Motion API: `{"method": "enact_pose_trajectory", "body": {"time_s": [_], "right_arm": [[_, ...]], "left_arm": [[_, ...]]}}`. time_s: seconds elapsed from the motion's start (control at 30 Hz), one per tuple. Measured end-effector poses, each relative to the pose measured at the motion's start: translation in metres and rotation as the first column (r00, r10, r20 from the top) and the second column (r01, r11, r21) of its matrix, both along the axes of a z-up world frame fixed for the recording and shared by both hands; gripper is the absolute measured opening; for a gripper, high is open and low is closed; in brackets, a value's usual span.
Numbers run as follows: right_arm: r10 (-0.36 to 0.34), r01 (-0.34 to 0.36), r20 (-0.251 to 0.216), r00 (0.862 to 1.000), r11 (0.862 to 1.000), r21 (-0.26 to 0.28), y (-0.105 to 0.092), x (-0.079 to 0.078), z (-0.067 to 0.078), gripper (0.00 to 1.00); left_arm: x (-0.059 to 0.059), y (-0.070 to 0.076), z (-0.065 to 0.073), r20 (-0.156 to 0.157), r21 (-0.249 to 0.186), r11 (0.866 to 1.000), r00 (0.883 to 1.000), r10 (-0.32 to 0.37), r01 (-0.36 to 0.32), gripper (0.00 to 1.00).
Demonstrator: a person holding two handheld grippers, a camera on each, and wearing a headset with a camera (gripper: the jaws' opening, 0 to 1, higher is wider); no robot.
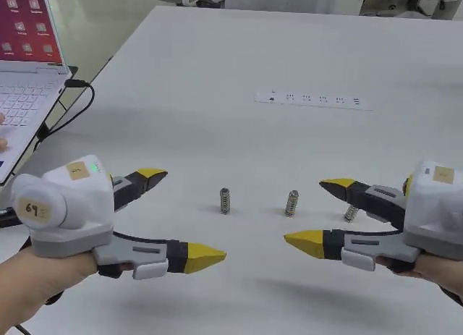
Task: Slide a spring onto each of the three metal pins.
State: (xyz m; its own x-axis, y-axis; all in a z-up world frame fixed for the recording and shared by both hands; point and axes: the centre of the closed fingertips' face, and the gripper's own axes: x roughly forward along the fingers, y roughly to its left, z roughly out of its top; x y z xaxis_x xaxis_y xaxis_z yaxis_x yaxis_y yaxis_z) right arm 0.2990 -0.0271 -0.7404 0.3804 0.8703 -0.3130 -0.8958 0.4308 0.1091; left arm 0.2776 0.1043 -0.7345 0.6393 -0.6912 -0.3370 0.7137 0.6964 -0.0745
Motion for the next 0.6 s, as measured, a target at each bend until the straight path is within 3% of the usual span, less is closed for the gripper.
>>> {"method": "enact_pose_trajectory", "body": {"time_s": [0.13, 0.27, 0.43, 0.6], "right_arm": [[-0.030, 0.030, -0.024, 0.999, 1.000, -0.002, -0.019, -0.004, -0.006, 0.77], [-0.053, 0.052, -0.027, 0.998, 0.998, -0.041, -0.038, -0.010, -0.015, 0.88], [-0.141, 0.139, -0.050, 0.989, 0.990, -0.033, -0.061, -0.005, -0.017, 0.96], [-0.161, 0.160, -0.013, 0.987, 0.986, -0.044, -0.070, -0.006, -0.015, 0.99]], "left_arm": [[-0.003, 0.000, 0.000, -0.004, -0.002, 1.000, 1.000, 0.000, 0.000, 0.98], [-0.006, 0.001, -0.002, -0.013, -0.006, 1.000, 1.000, 0.000, 0.000, 0.98], [-0.009, 0.002, -0.003, -0.019, -0.009, 1.000, 1.000, 0.002, -0.003, 0.98], [-0.010, 0.000, -0.001, -0.012, -0.015, 1.000, 1.000, -0.005, 0.005, 0.98]]}}
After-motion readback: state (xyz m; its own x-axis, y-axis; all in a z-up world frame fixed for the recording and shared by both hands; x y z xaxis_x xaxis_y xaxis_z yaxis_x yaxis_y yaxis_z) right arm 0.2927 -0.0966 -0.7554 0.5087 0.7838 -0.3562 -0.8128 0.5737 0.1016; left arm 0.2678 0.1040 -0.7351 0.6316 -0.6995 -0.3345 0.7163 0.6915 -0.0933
